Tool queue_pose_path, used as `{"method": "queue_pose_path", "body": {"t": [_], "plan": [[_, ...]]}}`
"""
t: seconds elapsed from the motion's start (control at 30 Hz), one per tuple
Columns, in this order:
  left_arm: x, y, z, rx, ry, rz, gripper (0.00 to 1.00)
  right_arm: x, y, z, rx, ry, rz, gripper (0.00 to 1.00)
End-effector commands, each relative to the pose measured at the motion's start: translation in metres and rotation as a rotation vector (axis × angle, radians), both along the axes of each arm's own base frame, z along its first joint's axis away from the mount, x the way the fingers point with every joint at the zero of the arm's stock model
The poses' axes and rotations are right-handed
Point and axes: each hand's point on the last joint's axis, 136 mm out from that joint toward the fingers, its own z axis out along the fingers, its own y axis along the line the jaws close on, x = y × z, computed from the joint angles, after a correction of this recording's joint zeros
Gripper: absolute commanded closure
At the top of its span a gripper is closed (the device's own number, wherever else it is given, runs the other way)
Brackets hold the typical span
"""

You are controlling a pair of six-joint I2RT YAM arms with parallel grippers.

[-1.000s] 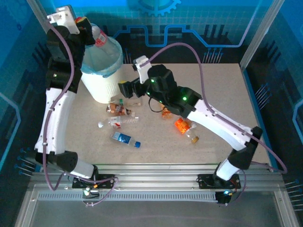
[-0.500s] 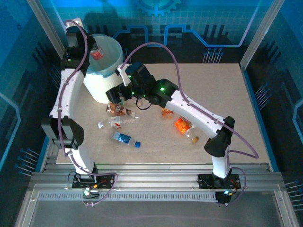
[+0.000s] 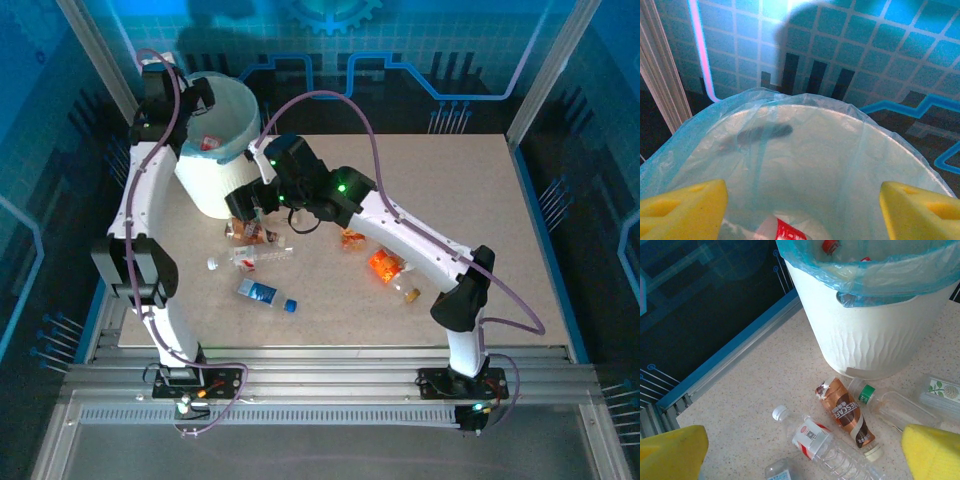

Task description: Put the plastic bottles in the bin

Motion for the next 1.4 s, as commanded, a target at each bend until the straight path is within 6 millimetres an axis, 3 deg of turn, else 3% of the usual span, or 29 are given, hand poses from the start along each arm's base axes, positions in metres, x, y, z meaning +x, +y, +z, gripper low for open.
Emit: {"method": "queue_pose_path", "body": {"t": [0.0, 0.27, 0.47, 0.63, 0.83, 0.97, 1.2, 1.37], "plan": [[-0.007, -0.004, 0.026, -0.019, -0.040, -0.032, 0.21, -0.001, -0.002, 0.012, 0.018, -0.006, -0.008, 0.00], [-0.027, -0.021, 0.062, -0.048, -0.095, -0.104, 0.22, -0.004, -0.010, 0.016, -0.003, -0.013, -0.010, 0.00], [-0.062, -0.044, 0.097, -0.036, -0.147, -0.170, 0.22, -0.006, -0.029, 0.013, -0.064, -0.039, -0.030, 0.00], [-0.097, -0.074, 0.104, -0.006, -0.163, -0.237, 0.23, -0.008, -0.054, 0.002, -0.099, -0.035, -0.079, 0.00], [-0.142, -0.109, 0.079, -0.005, -0.122, -0.323, 0.23, -0.020, -0.066, -0.028, -0.156, -0.017, -0.039, 0.01], [-0.174, -0.123, 0.049, -0.028, -0.068, -0.380, 0.22, -0.032, -0.060, -0.052, -0.193, -0.020, 0.065, 0.06], [-0.230, -0.123, -0.006, -0.075, 0.049, -0.410, 0.22, -0.057, -0.039, -0.099, -0.301, -0.024, 0.377, 0.11], [-0.266, -0.109, -0.046, -0.061, 0.123, -0.357, 0.21, -0.055, -0.026, -0.139, -0.389, -0.035, 0.481, 0.12]]}}
